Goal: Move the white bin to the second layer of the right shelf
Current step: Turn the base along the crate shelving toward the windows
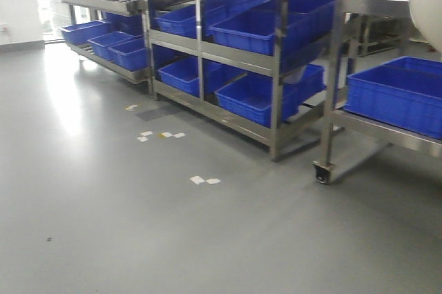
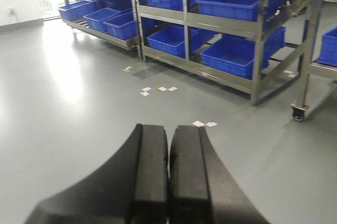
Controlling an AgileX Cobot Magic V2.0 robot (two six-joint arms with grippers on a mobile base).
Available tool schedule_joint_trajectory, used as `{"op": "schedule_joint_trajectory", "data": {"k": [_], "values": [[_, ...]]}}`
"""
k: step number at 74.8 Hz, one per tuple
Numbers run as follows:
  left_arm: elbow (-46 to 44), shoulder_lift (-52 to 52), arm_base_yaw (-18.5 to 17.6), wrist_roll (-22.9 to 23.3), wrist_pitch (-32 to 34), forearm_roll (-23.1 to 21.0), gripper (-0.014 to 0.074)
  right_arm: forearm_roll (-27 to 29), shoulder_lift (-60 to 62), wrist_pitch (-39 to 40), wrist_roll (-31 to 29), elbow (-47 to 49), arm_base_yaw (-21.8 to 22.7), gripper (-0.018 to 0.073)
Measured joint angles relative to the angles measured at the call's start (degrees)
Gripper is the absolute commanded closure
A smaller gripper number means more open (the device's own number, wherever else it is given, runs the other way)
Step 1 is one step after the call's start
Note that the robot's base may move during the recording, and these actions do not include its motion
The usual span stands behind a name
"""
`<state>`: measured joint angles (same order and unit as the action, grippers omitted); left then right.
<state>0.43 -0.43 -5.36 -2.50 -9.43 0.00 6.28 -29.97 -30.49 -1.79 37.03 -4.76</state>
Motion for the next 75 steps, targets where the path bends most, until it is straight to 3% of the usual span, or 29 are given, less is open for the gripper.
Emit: {"op": "schedule_joint_trajectory", "data": {"k": [75], "values": [[0.0,0.0,0.0,0.0,0.0,0.0,0.0512,0.0,0.0,0.0,0.0,0.0,0.0,0.0503]]}}
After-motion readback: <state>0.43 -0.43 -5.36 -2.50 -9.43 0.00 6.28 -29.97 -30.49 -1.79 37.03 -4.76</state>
